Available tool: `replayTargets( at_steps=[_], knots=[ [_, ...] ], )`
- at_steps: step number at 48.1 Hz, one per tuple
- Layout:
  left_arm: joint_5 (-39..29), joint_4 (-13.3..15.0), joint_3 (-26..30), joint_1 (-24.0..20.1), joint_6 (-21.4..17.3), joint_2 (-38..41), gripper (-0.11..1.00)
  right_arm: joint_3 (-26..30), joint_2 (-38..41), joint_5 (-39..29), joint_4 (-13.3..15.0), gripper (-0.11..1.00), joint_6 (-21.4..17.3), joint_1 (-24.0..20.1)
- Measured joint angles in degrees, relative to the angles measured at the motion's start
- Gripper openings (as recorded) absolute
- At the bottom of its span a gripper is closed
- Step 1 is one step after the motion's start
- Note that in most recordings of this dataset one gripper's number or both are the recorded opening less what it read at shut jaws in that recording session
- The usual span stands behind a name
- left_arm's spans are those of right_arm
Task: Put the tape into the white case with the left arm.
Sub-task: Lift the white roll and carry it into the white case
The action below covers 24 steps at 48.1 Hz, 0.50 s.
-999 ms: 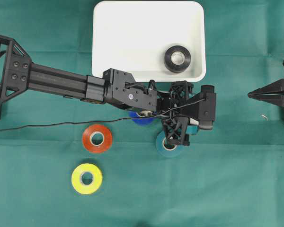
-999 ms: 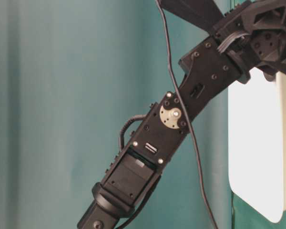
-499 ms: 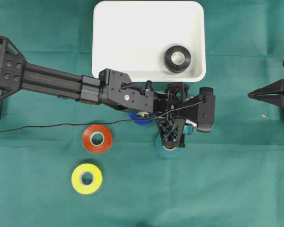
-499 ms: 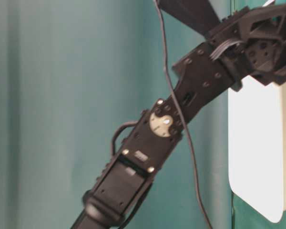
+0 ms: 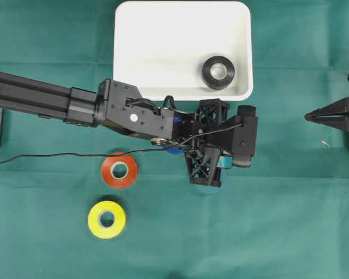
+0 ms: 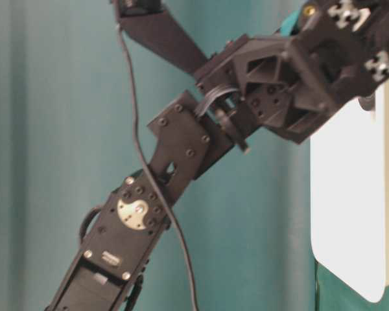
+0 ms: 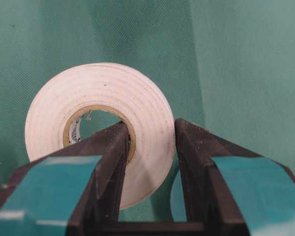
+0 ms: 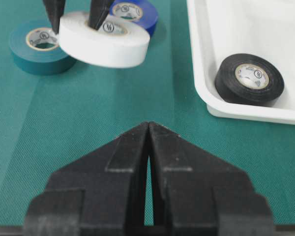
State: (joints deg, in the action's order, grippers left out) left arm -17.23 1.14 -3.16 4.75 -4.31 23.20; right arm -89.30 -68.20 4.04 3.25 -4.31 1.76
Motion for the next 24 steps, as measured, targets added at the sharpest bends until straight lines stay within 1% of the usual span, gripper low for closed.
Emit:
replayTargets(
  at_steps=[8, 14, 24],
  knots=[
    [-0.1, 0.0, -0.6, -0.2, -1.6, -0.7, 0.28, -0.1, 0.0, 0.0, 0.0, -0.09, 0.0, 0.0],
    [-0.9, 0.0, -1.2, -1.1, -2.3, -1.8, 0.28, -0.1, 0.0, -0.1, -0.1, -0.09, 0.0, 0.0],
    [-1.1, 0.0, -3.8, -5.4, -4.0, -4.9, 0.28, 0.0, 0.0, -0.1, -0.1, -0.09, 0.0, -0.1]
  ],
)
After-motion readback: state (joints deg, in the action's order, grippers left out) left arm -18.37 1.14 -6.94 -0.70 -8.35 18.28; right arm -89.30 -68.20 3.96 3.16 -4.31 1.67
